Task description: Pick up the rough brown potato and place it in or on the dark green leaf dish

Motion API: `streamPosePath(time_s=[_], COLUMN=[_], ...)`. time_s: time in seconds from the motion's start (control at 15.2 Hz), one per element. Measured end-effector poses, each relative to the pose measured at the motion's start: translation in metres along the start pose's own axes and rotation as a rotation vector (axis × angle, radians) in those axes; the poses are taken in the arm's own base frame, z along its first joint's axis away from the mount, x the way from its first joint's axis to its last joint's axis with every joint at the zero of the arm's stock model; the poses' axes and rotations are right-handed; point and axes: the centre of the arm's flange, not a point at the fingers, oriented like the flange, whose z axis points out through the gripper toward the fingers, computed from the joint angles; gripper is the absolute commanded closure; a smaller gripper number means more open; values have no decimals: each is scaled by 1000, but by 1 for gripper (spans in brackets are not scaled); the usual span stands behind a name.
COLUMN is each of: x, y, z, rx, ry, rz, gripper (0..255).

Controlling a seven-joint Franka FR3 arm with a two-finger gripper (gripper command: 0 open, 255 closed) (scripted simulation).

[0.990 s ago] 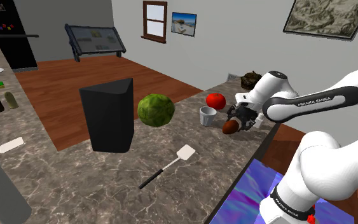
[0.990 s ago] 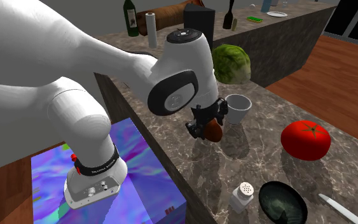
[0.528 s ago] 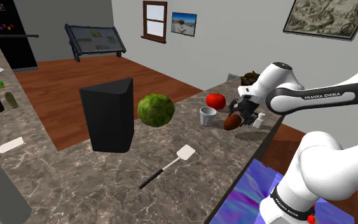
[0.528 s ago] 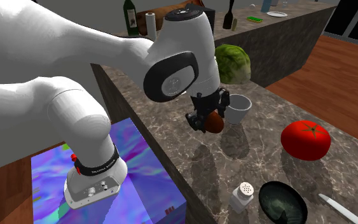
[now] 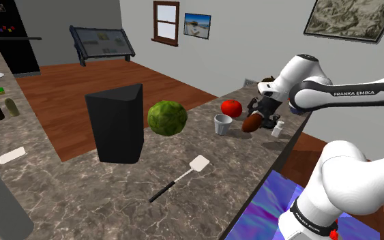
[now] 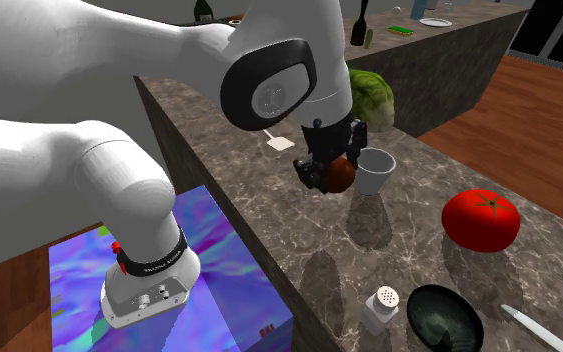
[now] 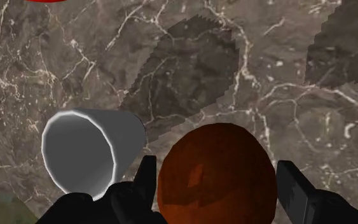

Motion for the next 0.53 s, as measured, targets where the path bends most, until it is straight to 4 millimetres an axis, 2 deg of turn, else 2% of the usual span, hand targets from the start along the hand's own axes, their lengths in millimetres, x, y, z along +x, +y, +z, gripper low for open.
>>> streamPosePath(time_s=[0.26, 0.33, 0.53], x=[0, -5, -39], y=[5, 6, 6], z=[-17, -18, -19], rx=[0, 0, 0], ry=[0, 0, 1], rz=[0, 0, 1], gripper=[255, 255, 255])
